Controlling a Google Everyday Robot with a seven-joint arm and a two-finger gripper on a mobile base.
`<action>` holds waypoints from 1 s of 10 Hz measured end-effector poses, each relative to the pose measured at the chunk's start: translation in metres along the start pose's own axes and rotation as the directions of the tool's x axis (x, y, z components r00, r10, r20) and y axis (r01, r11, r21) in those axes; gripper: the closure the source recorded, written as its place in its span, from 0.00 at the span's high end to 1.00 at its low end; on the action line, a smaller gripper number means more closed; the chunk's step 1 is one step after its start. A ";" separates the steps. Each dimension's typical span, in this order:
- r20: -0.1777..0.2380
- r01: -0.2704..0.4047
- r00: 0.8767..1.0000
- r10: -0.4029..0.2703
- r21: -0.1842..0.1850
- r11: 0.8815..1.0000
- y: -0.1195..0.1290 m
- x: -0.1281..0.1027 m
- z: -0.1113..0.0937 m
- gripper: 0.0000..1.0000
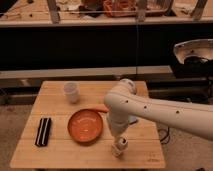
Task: Knock the bottle over
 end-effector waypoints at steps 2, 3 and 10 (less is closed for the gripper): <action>-0.002 0.004 1.000 -0.004 -0.002 1.000 0.001 0.000 0.000 0.00; -0.002 0.008 1.000 -0.008 -0.003 1.000 0.001 0.000 -0.001 0.00; -0.009 0.028 1.000 -0.028 -0.007 1.000 0.004 -0.004 -0.001 0.00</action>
